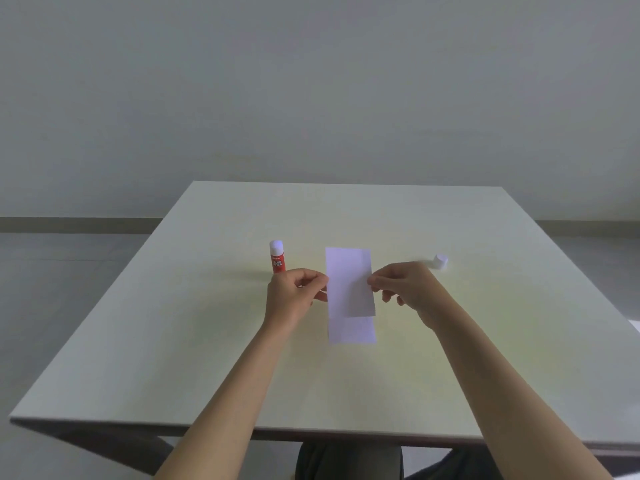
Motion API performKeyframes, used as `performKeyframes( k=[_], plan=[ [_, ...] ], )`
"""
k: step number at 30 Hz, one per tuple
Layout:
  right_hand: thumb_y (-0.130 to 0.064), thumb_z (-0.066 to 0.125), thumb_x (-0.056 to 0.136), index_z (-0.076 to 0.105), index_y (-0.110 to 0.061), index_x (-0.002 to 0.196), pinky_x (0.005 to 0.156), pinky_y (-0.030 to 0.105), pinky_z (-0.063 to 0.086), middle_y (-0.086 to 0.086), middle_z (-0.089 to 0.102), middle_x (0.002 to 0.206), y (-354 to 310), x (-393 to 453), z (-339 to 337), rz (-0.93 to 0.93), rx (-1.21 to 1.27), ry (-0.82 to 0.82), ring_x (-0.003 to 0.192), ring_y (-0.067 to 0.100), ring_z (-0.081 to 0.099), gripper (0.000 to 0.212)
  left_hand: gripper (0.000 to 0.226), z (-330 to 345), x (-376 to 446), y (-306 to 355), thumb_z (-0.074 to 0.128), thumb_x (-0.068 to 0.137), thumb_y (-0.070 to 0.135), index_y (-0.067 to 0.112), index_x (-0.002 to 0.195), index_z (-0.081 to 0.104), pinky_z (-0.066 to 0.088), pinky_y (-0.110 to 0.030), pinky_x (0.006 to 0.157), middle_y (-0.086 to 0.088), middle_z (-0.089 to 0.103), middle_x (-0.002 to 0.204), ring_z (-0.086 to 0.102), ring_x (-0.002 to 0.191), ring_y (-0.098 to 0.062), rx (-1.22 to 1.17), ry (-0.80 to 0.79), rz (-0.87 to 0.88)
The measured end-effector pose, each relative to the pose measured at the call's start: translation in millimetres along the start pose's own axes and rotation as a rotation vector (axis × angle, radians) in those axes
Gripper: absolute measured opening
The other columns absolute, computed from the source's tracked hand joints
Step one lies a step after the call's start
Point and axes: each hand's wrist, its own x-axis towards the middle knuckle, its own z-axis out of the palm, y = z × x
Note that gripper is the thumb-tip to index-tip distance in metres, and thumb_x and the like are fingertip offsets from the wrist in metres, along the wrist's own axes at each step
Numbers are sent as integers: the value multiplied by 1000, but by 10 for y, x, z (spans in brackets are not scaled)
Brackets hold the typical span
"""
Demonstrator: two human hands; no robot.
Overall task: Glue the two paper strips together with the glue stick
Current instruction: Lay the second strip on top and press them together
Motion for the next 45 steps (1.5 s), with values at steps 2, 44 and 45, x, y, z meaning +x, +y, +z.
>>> performKeyframes(
  k=[2, 44, 45],
  plan=[
    [-15, 67, 81, 68, -11, 76, 50, 22, 31, -3, 64, 67, -5, 7, 20, 5, 22, 46, 53, 13, 51, 6, 12, -3, 7, 0, 65, 80, 12, 13, 69, 70, 42, -17, 50, 11, 70, 59, 70, 57, -8, 4, -14, -8],
    [-3, 61, 69, 64, 0, 64, 38, 16, 38, 6, 55, 46, 251, 147, 237, 158, -372, 63, 32, 13, 43, 7, 13, 67, 125, -222, 62, 69, 14, 5, 62, 68, 38, -16, 45, 4, 62, 44, 52, 37, -1, 498, -124, -177],
    [-2, 61, 69, 63, -1, 62, 39, 17, 38, 7, 55, 46, 249, 145, 244, 151, -380, 63, 33, 14, 43, 7, 12, 74, 124, -223, 62, 68, 13, 5, 61, 67, 38, -17, 45, 5, 60, 40, 50, 36, -2, 502, -120, -172]
  ],
)
